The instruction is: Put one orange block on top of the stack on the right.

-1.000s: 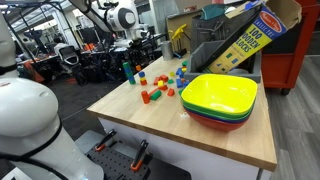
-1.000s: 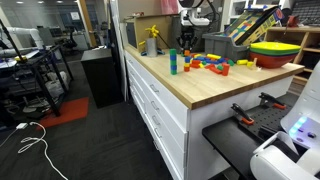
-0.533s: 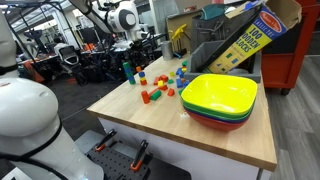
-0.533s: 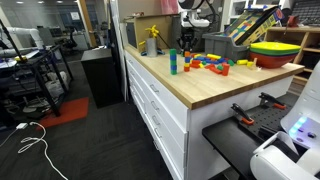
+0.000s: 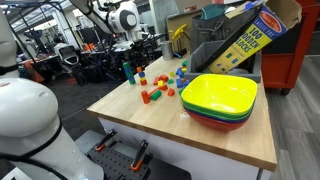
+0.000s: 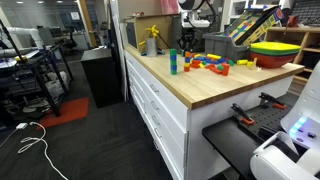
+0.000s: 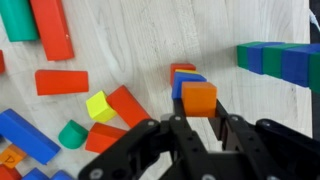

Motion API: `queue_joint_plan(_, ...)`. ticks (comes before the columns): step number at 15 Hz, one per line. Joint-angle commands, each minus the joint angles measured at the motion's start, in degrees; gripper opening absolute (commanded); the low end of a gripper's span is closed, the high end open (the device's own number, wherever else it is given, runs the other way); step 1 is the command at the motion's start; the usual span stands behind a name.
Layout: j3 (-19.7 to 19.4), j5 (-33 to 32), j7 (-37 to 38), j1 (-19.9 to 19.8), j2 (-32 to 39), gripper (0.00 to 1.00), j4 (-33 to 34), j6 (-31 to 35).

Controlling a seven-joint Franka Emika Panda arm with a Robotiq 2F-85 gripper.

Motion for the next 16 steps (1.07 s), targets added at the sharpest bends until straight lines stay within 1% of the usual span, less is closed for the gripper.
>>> queue_joint_plan(1,-0.1,0.4,-0.9,-0.5,-0.2,0.07,-0.2,1.0)
queue_joint_plan(6,0.0,0.4,-1.0,-0.5,-0.2,0.07,-0.3,0.8)
queue_joint_plan(7,0.1,0.6,-1.6,-0.6,-0.3,0.54,-0.3,0.6)
queue_joint_plan(8,0.1,0.6,-1.6,-0.6,-0.3,0.55,-0.4,0.6)
queue_joint_plan(10,0.1,0.6,-1.6,-0.6,-0.3,0.68,-0.4,0.7)
queue_joint_plan(13,0.0,0.6,-1.4,-0.6,-0.3,0.92,-0.3,0.7)
queue_joint_plan(14,0.0,0.6,-1.3,-0.5,-0.4,0.98,-0.3,0.7)
queue_joint_plan(16,0.1,0.9,-1.4,-0.6,-0.6,1.0,-0.2,0.8)
